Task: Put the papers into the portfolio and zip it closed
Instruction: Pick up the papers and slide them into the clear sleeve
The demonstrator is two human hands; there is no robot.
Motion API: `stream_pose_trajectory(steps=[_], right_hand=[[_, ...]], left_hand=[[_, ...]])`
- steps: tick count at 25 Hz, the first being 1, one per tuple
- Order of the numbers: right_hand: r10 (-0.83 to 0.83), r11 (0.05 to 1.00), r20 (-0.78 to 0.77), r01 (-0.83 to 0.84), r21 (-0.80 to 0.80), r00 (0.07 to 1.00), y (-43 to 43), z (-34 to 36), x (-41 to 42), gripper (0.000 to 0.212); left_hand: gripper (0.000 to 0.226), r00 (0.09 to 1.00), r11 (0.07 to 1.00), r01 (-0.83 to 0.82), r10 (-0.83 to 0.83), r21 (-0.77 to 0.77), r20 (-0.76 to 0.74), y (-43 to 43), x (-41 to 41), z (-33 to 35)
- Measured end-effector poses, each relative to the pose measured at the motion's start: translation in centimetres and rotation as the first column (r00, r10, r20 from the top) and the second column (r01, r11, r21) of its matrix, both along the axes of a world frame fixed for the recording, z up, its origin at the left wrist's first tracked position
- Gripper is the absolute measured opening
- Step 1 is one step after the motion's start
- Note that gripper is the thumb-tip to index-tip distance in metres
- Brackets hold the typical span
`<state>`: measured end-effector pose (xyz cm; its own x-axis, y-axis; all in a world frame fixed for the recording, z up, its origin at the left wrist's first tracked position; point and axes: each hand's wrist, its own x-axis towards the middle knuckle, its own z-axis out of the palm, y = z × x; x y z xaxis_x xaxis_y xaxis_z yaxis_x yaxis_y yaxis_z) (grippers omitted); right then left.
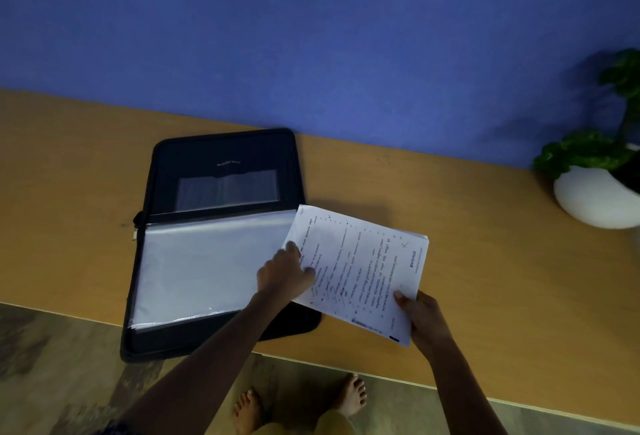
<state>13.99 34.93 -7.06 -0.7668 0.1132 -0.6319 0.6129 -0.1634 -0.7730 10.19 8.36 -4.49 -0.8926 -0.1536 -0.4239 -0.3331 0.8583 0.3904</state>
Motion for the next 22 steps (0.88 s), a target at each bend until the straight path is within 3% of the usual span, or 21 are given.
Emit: stream_pose_trajectory(steps=[2, 6, 10, 12, 16, 22], right_hand=[[-0.013, 1.000, 0.020, 0.013, -0.016, 1.000, 0.2, -0.8, 0.3, 0.012], [-0.012, 1.000, 0.047, 0.013, -0.024, 0.999, 0.5, -2.1, 0.4, 0.016], [0.009, 1.000, 0.039, -0.008, -0.023, 0.999, 1.1, -2.6, -0.1, 0.014], [0.023, 1.000, 0.028, -0.022, -0.016, 0.999, 1.4, -2.7, -0.5, 0.014], [0.084, 0.996, 0.001, -0.084, 0.028, 0.996, 1.8, -2.5, -1.3, 0.018], [0.252, 0.954, -0.054, -0.239, 0.181, 0.966, 2.3, -1.0, -3.9, 0.017]], left_hand=[[0.050, 0.993, 0.992, -0.097, 0.090, -0.087, -0.082, -0.2, -2.1, -0.2], [0.066, 0.990, 0.982, -0.138, 0.138, -0.129, -0.002, -0.5, -5.7, -1.6], [0.027, 0.977, 0.973, -0.214, 0.211, -0.092, -0.033, -0.9, -8.0, -2.3], [0.019, 0.968, 0.964, -0.252, 0.250, -0.082, -0.037, -1.3, -8.5, -2.2], [0.018, 0.942, 0.942, -0.335, 0.335, 0.033, 0.000, -1.9, -8.5, -1.9], [0.020, 0.898, 0.869, -0.400, 0.435, 0.290, -0.066, -2.5, -9.8, -1.1]])
